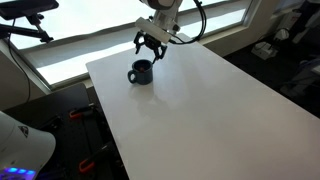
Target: Take the marker out of the mug and place it to the right of the mug
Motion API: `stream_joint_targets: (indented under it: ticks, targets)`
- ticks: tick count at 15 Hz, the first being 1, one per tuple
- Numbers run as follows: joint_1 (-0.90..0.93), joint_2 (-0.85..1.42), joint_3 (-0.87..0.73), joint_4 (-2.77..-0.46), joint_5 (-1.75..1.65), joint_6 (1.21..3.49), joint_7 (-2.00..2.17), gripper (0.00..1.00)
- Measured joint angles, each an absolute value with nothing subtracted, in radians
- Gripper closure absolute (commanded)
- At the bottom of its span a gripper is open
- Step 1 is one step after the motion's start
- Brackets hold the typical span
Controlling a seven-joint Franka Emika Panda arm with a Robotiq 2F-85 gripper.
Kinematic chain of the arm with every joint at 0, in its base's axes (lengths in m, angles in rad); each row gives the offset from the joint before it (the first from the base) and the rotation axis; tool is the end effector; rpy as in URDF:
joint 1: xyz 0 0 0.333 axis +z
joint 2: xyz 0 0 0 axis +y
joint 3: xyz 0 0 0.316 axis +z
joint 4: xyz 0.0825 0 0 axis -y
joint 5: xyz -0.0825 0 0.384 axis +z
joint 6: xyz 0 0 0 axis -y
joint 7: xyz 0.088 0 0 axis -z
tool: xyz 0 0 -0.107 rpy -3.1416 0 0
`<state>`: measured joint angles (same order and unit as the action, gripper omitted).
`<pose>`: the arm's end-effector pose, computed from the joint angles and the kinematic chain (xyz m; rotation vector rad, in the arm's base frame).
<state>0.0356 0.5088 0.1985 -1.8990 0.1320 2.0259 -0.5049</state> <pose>0.5708 0.1409 0.2133 -2.6956 -0.9111 0.4956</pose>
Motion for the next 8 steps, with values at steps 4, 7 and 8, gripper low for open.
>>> stream_joint_targets:
  ticks: [4,7,8]
  targets:
    - [0.036,0.516,0.198,-1.904,0.131,2.089,-0.504,0.28]
    - [0.036,0.519,0.198,-1.912,0.129,2.136,-0.504,0.01]
    - [0.036,0.520,0.198,-1.914,0.127,2.148,-0.504,0.00]
